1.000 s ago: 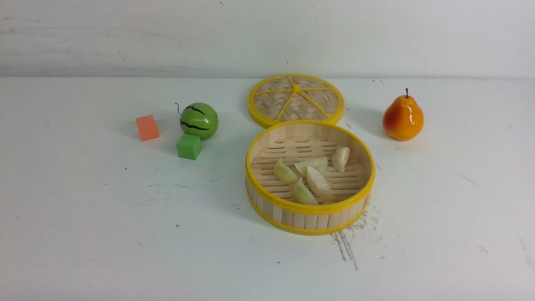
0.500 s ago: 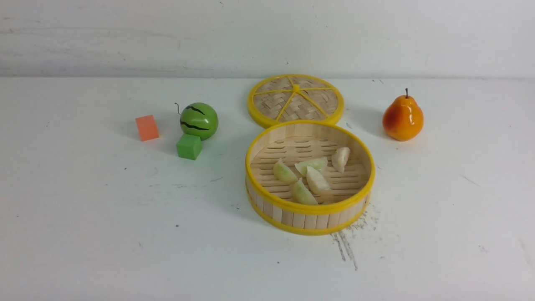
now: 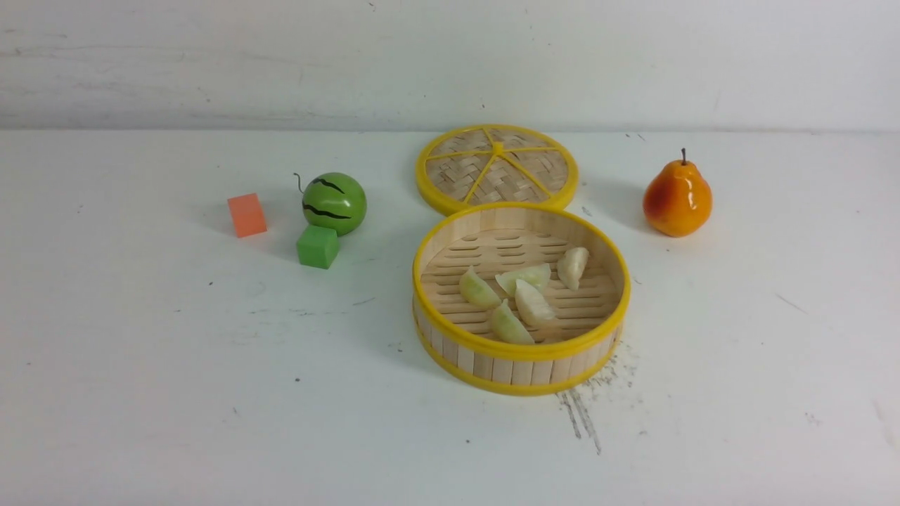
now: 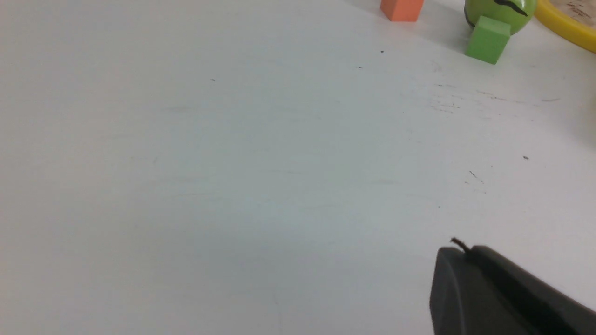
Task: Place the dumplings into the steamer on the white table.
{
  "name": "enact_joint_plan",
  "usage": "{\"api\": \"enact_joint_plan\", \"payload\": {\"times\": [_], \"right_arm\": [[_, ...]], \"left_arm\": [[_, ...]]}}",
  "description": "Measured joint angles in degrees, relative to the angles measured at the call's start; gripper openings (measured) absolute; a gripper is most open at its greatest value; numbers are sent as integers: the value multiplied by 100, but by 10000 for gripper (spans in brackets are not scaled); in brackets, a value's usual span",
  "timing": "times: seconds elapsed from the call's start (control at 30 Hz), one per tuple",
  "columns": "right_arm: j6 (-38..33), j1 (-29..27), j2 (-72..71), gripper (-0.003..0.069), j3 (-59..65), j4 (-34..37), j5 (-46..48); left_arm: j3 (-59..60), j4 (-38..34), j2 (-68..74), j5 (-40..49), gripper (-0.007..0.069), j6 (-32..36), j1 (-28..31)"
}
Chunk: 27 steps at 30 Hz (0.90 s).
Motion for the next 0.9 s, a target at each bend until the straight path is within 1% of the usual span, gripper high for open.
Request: {"api": "enact_joint_plan", "payload": {"times": [0.9], "right_arm": [[0, 0, 0, 115, 0, 0, 0]], "left_arm": [[2, -4, 0, -6, -7, 0, 0]]}}
